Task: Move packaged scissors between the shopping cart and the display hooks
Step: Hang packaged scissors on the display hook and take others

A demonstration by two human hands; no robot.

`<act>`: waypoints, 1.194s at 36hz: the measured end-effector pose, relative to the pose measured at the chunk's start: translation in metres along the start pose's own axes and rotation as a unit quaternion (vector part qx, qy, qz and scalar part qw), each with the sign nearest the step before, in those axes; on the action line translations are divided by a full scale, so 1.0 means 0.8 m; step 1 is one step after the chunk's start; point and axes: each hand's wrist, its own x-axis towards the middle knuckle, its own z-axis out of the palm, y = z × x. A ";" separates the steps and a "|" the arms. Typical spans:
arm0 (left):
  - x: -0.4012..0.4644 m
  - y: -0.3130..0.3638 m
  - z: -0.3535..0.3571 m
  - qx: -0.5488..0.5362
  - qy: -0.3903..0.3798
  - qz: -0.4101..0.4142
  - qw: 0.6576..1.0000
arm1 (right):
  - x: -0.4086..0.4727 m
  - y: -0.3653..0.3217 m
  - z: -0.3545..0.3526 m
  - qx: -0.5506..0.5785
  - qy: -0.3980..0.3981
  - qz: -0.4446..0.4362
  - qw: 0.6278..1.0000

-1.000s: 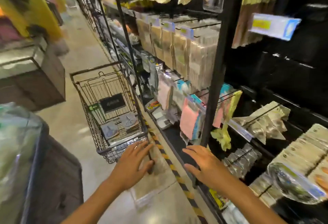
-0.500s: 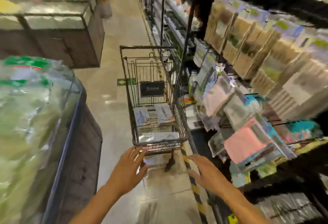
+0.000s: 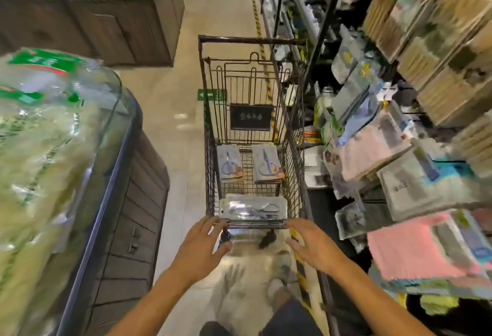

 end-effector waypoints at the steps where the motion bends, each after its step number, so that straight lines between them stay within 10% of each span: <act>1: 0.013 0.006 0.000 -0.002 -0.002 -0.008 1.000 | 0.015 0.007 -0.008 -0.001 -0.001 -0.006 1.000; 26: 0.251 0.035 0.064 -0.052 -0.098 -0.165 0.980 | 0.290 0.123 0.026 0.023 -0.150 -0.048 0.987; 43: 0.313 -0.074 0.162 -0.069 -0.148 -0.190 0.968 | 0.394 0.151 0.182 -0.048 -0.065 -0.088 0.993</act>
